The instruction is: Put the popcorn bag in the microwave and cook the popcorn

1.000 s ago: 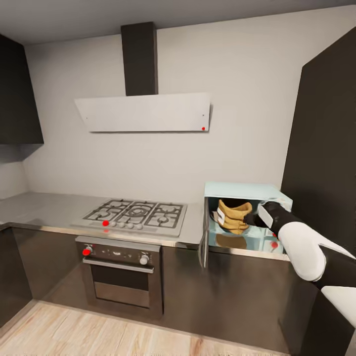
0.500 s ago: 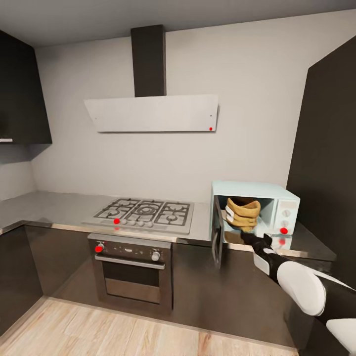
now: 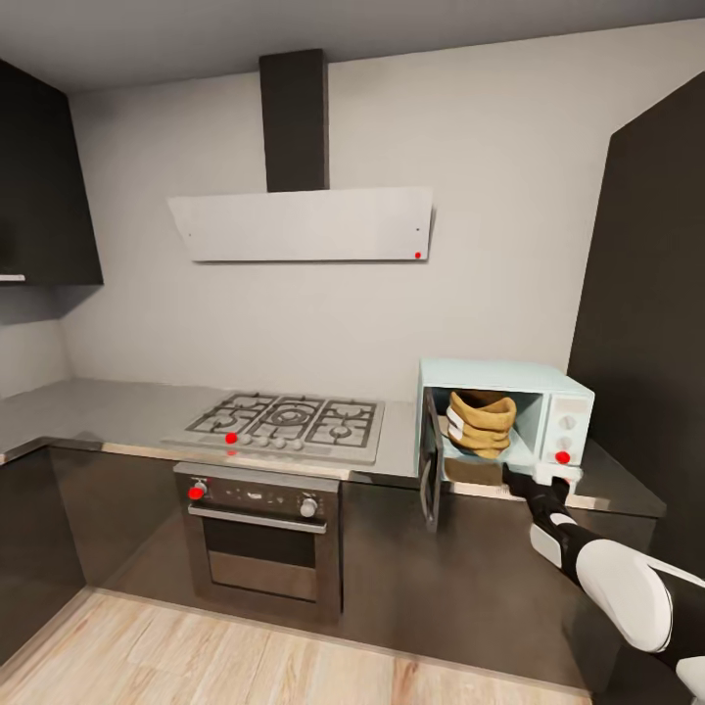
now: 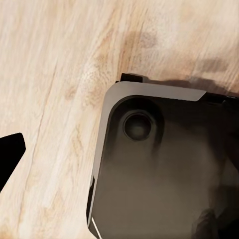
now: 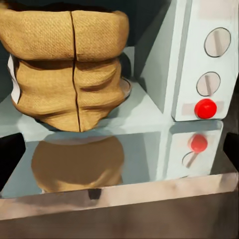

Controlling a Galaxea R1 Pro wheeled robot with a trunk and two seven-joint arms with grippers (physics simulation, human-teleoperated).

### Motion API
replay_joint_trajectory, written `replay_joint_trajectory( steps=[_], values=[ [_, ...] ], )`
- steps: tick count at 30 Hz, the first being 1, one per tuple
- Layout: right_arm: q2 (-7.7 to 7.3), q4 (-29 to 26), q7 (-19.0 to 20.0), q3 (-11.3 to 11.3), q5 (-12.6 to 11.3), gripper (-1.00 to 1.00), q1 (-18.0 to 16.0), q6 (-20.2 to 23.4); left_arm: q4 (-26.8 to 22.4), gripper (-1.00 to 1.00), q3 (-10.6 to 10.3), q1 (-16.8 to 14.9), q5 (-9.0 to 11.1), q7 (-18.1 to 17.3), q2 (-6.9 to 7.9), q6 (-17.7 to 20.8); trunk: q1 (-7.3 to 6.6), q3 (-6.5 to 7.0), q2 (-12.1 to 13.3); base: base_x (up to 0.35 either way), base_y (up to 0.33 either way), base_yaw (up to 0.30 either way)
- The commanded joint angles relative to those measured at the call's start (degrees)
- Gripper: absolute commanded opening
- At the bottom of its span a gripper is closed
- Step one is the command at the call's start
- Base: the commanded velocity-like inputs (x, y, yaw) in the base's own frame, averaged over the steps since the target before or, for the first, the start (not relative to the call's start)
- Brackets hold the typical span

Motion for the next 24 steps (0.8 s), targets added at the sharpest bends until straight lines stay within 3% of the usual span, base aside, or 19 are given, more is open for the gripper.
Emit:
replay_joint_trajectory(
  steps=[1,8,17,24],
  values=[
    [-0.36,0.27,-0.41,-0.23,0.64,1.0,-0.11,-0.67,-0.12,1.0,0.16,0.02,0.06,0.04,-0.02,0.04,0.02,-0.07,-0.05,0.17,0.0,0.0],
    [-0.52,0.27,-0.41,-0.23,0.64,1.0,-0.11,-2.92,-0.12,1.0,0.16,0.02,0.09,0.04,-0.02,0.04,0.02,-0.07,-0.05,0.278,0.0,0.0],
    [-0.52,0.27,-0.27,-0.21,0.7,1.0,-0.11,-3.75,-0.12,1.0,0.16,0.02,0.06,0.04,-0.02,0.04,0.02,-0.07,-0.05,0.037,0.0,0.0],
    [-0.52,0.27,-0.24,-0.22,0.73,1.0,-0.11,-3.77,-0.12,1.0,0.16,0.02,0.06,0.04,-0.02,0.04,0.02,-0.07,-0.05,0.219,0.0,0.0]
  ],
)
